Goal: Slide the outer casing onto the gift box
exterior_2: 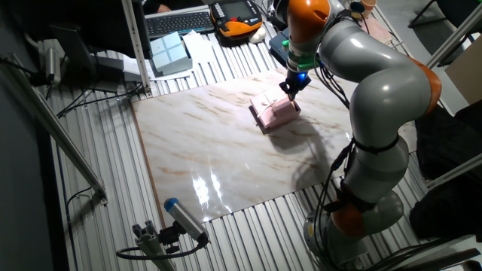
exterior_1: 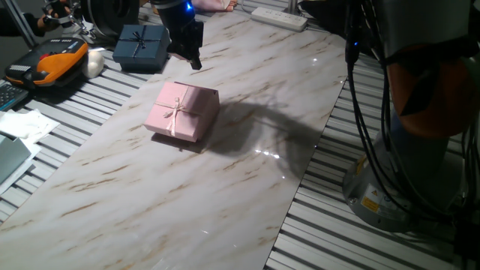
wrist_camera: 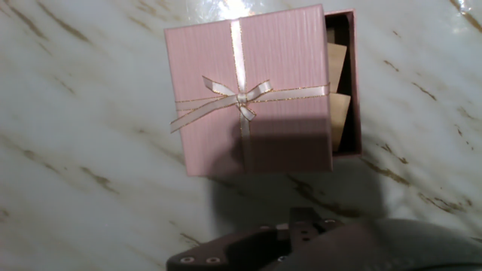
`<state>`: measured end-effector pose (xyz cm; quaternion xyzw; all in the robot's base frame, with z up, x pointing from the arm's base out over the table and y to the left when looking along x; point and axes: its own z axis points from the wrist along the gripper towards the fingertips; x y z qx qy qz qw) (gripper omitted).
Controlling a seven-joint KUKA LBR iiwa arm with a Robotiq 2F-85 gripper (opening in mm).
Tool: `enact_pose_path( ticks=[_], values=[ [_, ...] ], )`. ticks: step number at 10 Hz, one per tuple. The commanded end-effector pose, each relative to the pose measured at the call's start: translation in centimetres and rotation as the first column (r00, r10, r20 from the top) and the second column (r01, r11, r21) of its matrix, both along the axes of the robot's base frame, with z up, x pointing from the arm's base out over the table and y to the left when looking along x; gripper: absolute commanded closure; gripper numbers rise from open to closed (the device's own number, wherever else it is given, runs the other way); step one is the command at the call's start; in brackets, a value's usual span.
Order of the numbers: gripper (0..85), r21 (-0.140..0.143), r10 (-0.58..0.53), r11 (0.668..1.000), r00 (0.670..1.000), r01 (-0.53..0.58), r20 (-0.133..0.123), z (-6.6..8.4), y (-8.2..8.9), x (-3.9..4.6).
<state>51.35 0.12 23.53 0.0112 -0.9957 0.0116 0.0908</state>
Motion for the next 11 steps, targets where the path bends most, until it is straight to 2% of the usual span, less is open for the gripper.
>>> enact_pose_path(
  ticks=[1, 5, 8, 9, 10, 11],
  values=[
    [85.0, 0.000, -0.002, 1.000, 1.000, 0.002, 0.001, 0.00, 0.00, -0.01],
    [85.0, 0.000, 0.003, 1.000, 1.000, -0.003, -0.010, 0.02, 0.00, 0.03],
    [85.0, 0.004, 0.013, 1.000, 1.000, -0.013, -0.008, 0.02, 0.00, 0.03],
    [85.0, 0.032, -0.012, 0.999, 1.000, 0.012, -0.005, 0.02, 0.00, 0.03],
    [85.0, 0.115, -0.068, 0.991, 0.998, 0.067, 0.005, 0.02, 0.00, 0.03],
    [85.0, 0.147, -0.103, 0.984, 0.994, 0.099, 0.020, 0.02, 0.00, 0.03]
  ],
)
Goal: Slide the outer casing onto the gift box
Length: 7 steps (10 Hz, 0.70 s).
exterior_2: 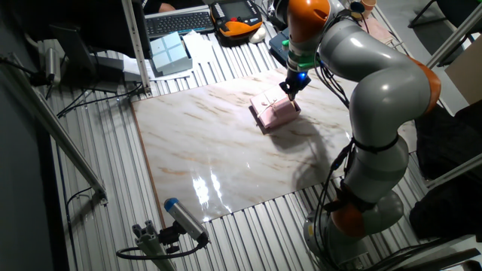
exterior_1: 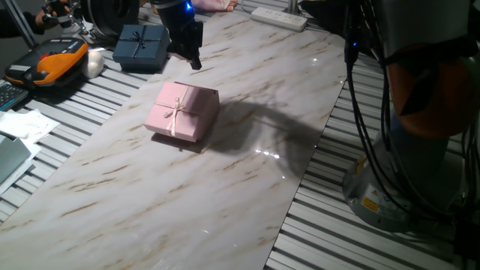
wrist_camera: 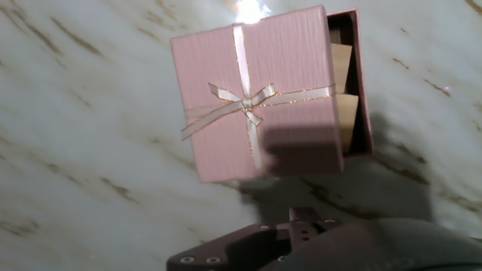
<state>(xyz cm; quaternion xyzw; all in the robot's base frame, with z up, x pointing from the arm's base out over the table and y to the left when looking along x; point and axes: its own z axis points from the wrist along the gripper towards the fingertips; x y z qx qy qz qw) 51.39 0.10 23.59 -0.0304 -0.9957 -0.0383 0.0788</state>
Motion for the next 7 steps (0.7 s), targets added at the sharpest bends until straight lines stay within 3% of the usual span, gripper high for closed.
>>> enact_pose_path(
  ticks=[1, 2, 3, 4, 5, 6, 7],
  values=[
    [85.0, 0.069, -0.032, 0.997, 0.999, 0.032, -0.002, -0.04, 0.01, -0.01],
    [85.0, 0.059, -0.052, 0.997, 0.999, 0.051, 0.005, -0.04, 0.01, -0.01],
    [85.0, 0.022, -0.052, 0.998, 0.999, 0.052, 0.016, -0.04, 0.01, -0.01],
    [85.0, 0.028, -0.079, 0.997, 0.996, 0.078, 0.039, -0.04, 0.01, -0.01],
    [85.0, 0.039, -0.096, 0.995, 0.994, 0.095, 0.045, -0.04, 0.01, -0.01],
    [85.0, 0.057, -0.090, 0.994, 0.995, 0.088, 0.035, -0.04, 0.01, -0.01],
    [85.0, 0.099, -0.104, 0.990, 0.994, 0.101, 0.026, -0.04, 0.01, -0.01]
  ],
)
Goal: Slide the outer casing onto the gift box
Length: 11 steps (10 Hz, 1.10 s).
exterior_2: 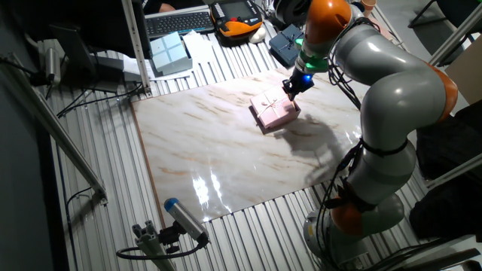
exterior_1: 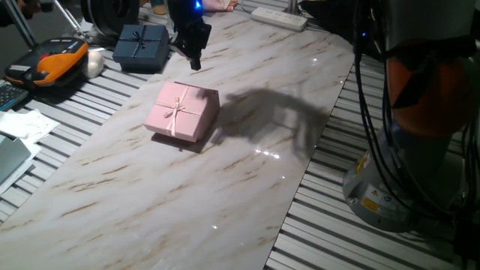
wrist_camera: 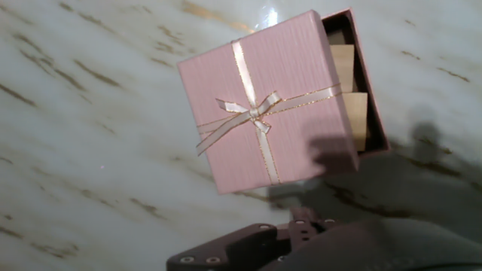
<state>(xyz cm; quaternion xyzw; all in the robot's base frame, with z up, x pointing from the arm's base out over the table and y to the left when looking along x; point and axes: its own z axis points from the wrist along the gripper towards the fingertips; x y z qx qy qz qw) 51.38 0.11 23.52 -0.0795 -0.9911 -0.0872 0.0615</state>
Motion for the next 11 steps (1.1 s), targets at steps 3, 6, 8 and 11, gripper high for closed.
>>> enact_pose_path(
  ticks=[3, 6, 8, 11],
  values=[
    [85.0, 0.001, -0.009, 1.000, 1.000, 0.009, 0.007, 0.0, 0.0, 0.00],
    [85.0, 0.076, -0.052, 0.996, 0.998, 0.055, -0.036, 0.0, 0.0, 0.00],
    [85.0, 0.071, -0.082, 0.994, 0.996, 0.084, -0.032, 0.0, 0.0, 0.00],
    [85.0, -0.003, -0.111, 0.994, 0.994, 0.111, 0.017, -2.7, 2.6, 0.12]
  ],
)
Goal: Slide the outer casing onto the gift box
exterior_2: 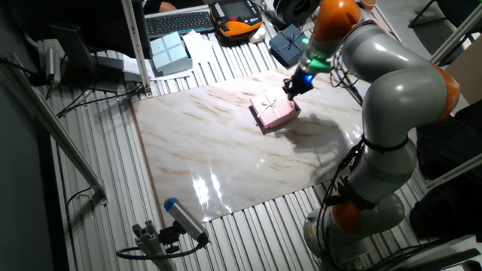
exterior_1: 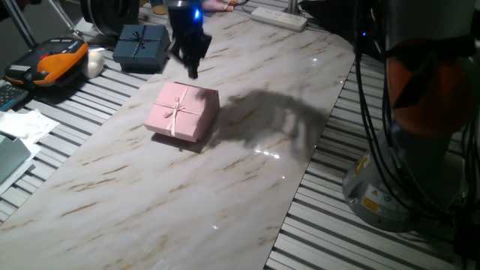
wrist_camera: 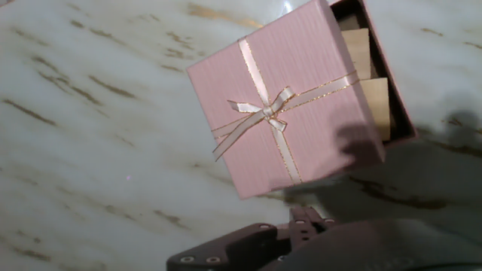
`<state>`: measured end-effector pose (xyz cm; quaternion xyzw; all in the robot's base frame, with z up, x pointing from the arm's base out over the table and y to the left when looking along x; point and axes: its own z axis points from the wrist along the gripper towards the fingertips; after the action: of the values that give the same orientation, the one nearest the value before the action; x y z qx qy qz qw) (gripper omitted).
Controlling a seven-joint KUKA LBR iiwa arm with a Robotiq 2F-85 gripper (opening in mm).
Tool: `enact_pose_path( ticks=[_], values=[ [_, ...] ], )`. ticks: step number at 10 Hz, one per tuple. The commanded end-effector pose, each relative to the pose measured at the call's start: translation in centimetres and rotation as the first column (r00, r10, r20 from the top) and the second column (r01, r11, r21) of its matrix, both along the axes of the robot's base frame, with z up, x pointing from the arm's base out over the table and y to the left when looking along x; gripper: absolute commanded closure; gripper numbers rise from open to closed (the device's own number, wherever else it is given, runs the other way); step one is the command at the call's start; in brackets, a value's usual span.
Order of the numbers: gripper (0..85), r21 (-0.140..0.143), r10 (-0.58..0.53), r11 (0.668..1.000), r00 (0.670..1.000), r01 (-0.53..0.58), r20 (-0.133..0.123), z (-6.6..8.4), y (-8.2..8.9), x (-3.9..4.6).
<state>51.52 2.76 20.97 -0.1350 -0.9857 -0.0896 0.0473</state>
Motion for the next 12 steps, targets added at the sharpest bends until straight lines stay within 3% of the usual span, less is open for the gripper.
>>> enact_pose_path(
  ticks=[1, 4, 6, 8, 10, 11, 12],
  values=[
    [85.0, -0.001, -0.020, 1.000, 1.000, 0.020, 0.016, -1.1, 0.6, 0.23],
    [85.0, -0.019, -0.055, 0.998, 0.998, 0.055, 0.037, -4.6, 2.8, 1.40],
    [85.0, -0.039, -0.086, 0.995, 0.996, 0.087, 0.035, -5.1, 4.6, 1.34],
    [85.0, -0.074, -0.080, 0.994, 0.996, 0.082, 0.037, -5.7, 4.8, 1.39],
    [85.0, -0.081, -0.074, 0.994, 0.996, 0.077, 0.039, -6.2, 4.9, 1.57],
    [85.0, -0.071, -0.061, 0.995, 0.998, 0.063, 0.026, -6.1, 4.7, 1.59],
    [85.0, -0.025, -0.059, 0.998, 0.998, 0.060, 0.007, -6.1, 4.7, 1.59]
  ],
)
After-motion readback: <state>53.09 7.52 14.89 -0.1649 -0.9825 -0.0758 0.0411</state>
